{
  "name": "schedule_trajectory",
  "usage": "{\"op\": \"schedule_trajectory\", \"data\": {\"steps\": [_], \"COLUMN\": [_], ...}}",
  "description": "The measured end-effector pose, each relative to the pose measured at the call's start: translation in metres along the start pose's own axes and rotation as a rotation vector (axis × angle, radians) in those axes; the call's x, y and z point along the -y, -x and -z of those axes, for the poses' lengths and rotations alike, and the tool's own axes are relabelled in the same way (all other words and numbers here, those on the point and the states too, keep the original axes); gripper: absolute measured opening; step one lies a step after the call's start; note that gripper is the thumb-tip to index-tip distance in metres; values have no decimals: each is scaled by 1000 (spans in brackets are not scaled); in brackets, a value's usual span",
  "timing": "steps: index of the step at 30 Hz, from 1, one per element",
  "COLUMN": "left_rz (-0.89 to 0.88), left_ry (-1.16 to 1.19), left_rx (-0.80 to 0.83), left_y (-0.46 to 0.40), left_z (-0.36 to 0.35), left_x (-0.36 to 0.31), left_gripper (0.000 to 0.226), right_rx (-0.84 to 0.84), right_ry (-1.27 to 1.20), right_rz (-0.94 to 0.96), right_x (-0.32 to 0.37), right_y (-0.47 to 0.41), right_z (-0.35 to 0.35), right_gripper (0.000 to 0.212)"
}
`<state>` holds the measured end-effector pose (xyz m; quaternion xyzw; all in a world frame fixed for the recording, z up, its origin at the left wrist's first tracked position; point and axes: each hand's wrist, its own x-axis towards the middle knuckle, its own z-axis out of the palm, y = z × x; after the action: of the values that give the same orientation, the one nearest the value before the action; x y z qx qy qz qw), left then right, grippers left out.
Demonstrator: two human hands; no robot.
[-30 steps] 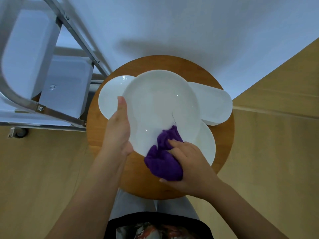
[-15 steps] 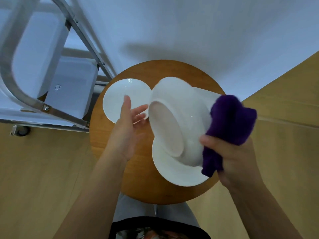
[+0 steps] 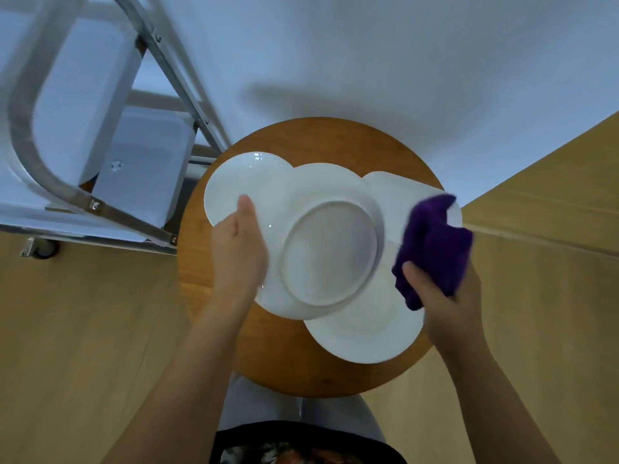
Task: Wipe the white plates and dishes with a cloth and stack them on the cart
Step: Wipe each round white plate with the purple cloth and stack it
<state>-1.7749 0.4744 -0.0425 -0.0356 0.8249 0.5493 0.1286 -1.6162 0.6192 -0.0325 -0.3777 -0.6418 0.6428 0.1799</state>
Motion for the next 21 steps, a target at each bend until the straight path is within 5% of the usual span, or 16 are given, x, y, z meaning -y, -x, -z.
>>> {"op": "schedule_trajectory", "data": {"steps": [3,5,12,15,21], "left_rz": [-251,-283,-370,-417,-307], "left_ry": [-219,-241,-251,-192,2], "left_rx": [102,168,314,285,120], "left_y": [10,15,21,24,21], "left_z": [-9,-10,-3,-1,9], "left_x": [-12,-16,-20,-26,-32], "left_gripper": [52,51,34,42,41], "right_rx": [412,507,490,455,214], "right_ry": [540,904,1026,942,408], "right_rz": [486,700,1115,1118,695], "right_x": [15,21,38,33,11], "right_y": [-7,-12,-49,-58,-57], "right_z": [-21,-34,-41,-32,-9], "right_gripper": [87,98,80,78,82]}}
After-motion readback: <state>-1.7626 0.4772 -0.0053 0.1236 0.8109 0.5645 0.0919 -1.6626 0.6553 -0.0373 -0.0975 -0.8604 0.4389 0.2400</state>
